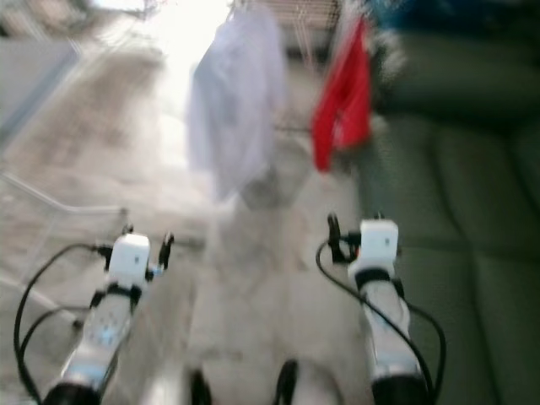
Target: Hang hanger
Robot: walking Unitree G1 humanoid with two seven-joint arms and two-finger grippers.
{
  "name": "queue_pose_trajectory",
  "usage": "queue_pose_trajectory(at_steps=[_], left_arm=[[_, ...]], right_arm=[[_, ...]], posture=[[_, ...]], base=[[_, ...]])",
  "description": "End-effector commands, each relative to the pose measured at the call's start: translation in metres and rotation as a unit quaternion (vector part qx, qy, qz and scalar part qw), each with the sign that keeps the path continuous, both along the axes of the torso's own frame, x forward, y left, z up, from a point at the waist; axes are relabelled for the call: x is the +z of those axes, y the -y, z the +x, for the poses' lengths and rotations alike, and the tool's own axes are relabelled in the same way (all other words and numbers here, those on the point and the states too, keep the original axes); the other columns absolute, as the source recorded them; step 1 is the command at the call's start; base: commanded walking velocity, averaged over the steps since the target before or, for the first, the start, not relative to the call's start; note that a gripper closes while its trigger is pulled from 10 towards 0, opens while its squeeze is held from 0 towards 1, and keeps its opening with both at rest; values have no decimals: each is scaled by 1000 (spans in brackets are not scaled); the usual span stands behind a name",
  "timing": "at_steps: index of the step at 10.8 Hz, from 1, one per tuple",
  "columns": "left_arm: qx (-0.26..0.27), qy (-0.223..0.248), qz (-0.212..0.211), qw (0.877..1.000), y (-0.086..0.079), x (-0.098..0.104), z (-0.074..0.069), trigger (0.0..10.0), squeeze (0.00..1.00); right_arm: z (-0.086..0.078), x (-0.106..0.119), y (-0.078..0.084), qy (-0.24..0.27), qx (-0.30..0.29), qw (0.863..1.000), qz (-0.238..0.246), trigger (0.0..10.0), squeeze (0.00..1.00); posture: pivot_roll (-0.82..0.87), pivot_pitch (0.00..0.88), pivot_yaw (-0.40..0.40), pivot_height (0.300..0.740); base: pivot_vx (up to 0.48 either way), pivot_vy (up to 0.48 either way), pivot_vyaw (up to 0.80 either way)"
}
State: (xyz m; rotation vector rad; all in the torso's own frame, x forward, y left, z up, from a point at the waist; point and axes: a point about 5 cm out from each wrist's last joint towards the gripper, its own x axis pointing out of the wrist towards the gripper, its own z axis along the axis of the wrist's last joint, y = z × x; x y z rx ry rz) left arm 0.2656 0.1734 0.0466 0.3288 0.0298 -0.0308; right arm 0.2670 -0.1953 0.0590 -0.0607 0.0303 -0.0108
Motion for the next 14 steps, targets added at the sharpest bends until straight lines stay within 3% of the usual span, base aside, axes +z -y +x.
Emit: queue_pose_trajectory(at_steps=[1, 4, 10, 14], left_arm=[[33, -6, -2, 999, -9, -4, -5, 10000, 0], [79, -9, -11, 997, -19, -5, -4, 10000, 0], [124, -21, 18, 992, -31, -10, -6, 10000, 0], [120, -18, -3, 993, -31, -7, -4, 10000, 0]], right_arm=[[3, 6, -3, 11, 9, 1000, -4, 10000, 0], [5, 7, -2, 13, 13, 1000, -4, 10000, 0], [5, 10, -3, 17, 25, 1000, -8, 10000, 0], [7, 13, -3, 20, 30, 999, -8, 10000, 0]], posture=[[14, 152, -34, 740], [13, 153, -33, 740], [10, 164, -40, 740], [12, 168, -43, 740]], base=[[0, 0, 800], [0, 0, 800], [0, 0, 800], [0, 0, 800]])
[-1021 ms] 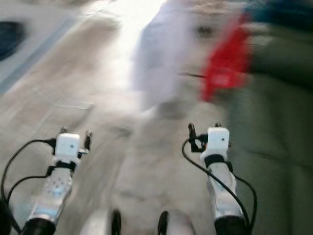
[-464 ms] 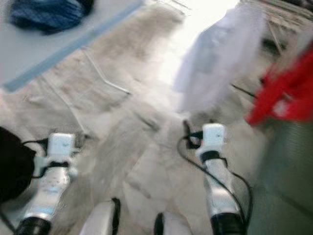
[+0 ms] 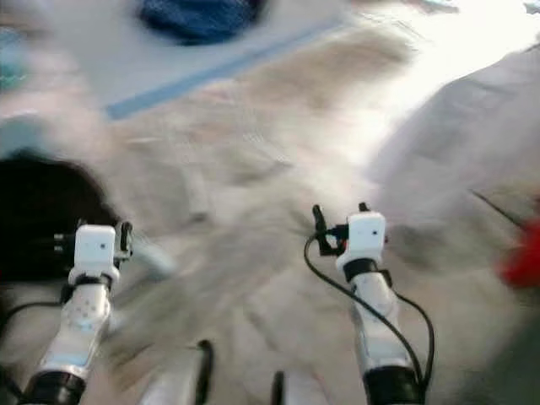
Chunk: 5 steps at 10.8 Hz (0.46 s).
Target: Hang hanger
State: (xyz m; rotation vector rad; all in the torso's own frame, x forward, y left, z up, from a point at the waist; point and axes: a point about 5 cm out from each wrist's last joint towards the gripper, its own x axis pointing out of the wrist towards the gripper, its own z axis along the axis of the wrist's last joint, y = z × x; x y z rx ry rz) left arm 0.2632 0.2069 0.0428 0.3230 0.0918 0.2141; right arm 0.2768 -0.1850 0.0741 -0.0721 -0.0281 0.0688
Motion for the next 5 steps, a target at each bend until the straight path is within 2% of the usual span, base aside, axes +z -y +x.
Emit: queue_pose_trajectory(at_steps=[1, 5], left_arm=[[-7, -9, -5, 1000, 3, -4, -3, 10000, 0], [-21, -14, -15, 1000, 4, -5, -1, 10000, 0]], right_arm=[[-3, -2, 7, -7, -11, 1000, -3, 10000, 0], [-2, -1, 6, -3, -3, 1000, 2, 10000, 0]], posture=[[12, 168, -43, 740], [7, 165, -44, 740]], base=[[0, 0, 800], [0, 0, 800]])
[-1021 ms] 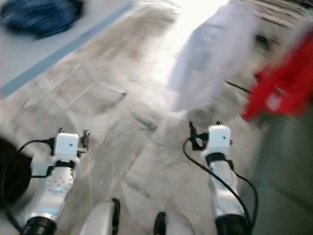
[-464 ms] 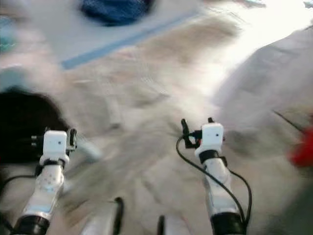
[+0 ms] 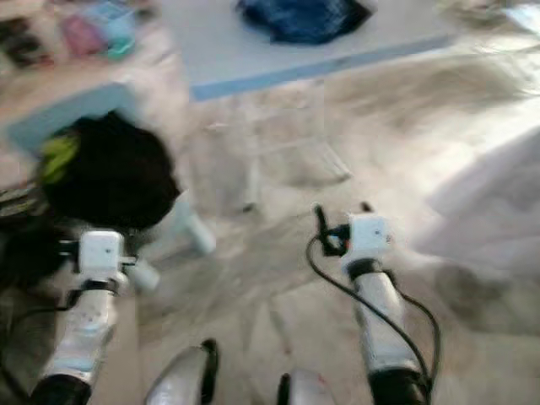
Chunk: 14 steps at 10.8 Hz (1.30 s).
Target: Hang hanger
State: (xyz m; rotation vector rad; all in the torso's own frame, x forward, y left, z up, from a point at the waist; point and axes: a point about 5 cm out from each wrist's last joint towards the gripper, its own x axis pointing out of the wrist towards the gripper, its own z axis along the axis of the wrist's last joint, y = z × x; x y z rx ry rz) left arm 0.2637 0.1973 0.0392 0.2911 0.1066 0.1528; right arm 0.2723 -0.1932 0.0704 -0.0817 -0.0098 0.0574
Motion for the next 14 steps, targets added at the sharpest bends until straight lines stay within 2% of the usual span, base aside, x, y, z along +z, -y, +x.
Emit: queue_pose_trajectory(at_steps=[1, 3, 12, 14], left_arm=[[-6, 2, -3, 1000, -5, 0, -2, 10000, 0], [-17, 10, -10, 1000, -4, 2, -2, 10000, 0], [-31, 19, -16, 999, -4, 6, 0, 10000, 0], [-31, 19, -16, 999, -4, 5, 0, 10000, 0]], right_arm=[[3, 4, -3, 8, 5, 1000, 8, 10000, 0], [2, 4, -3, 8, 6, 1000, 13, 10000, 0], [2, 4, -7, 10, 15, 1000, 10, 10000, 0], [2, 4, -8, 11, 16, 1000, 9, 10000, 0]], posture=[[5, 166, -45, 740], [5, 168, -46, 740], [7, 166, -38, 740], [8, 164, -38, 740]], base=[[0, 0, 800], [291, 0, 0], [480, 0, 0], [480, 0, 463]])
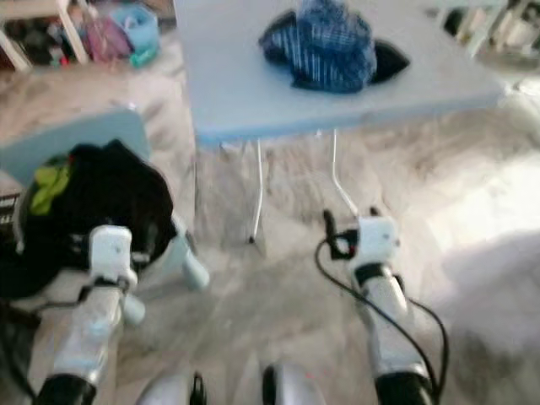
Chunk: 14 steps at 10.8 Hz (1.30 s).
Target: Hang hanger
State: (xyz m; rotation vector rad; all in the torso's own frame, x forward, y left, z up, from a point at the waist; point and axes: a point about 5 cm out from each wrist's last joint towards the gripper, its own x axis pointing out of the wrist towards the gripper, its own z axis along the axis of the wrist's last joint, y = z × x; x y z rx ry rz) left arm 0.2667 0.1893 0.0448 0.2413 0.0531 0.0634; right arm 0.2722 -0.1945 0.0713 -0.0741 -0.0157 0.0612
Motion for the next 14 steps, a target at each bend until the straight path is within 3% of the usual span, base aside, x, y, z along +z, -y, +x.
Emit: queue_pose_trajectory(at_steps=[1, 4, 9, 14], left_arm=[[16, -3, 9, 1000, -12, 0, -3, 10000, 0], [13, -4, 11, 1000, -11, 0, -1, 10000, 0], [21, -49, 32, 998, -11, -13, -1, 10000, 0], [2, -112, 52, 992, -4, -33, -11, 10000, 0]], right_arm=[[2, 3, -9, 8, 14, 1000, 5, 10000, 0], [3, 4, -11, 9, 16, 1000, 7, 10000, 0], [1, 2, -9, 5, 17, 1000, 2, 10000, 0], [-2, 1, -10, 1, 24, 1000, -7, 10000, 0]], posture=[[8, 164, -38, 740], [10, 162, -35, 740], [4, 170, -42, 740], [-3, 189, -53, 740]], base=[[480, 0, 463], [480, 0, 0], [0, 0, 0], [0, 0, 119]])
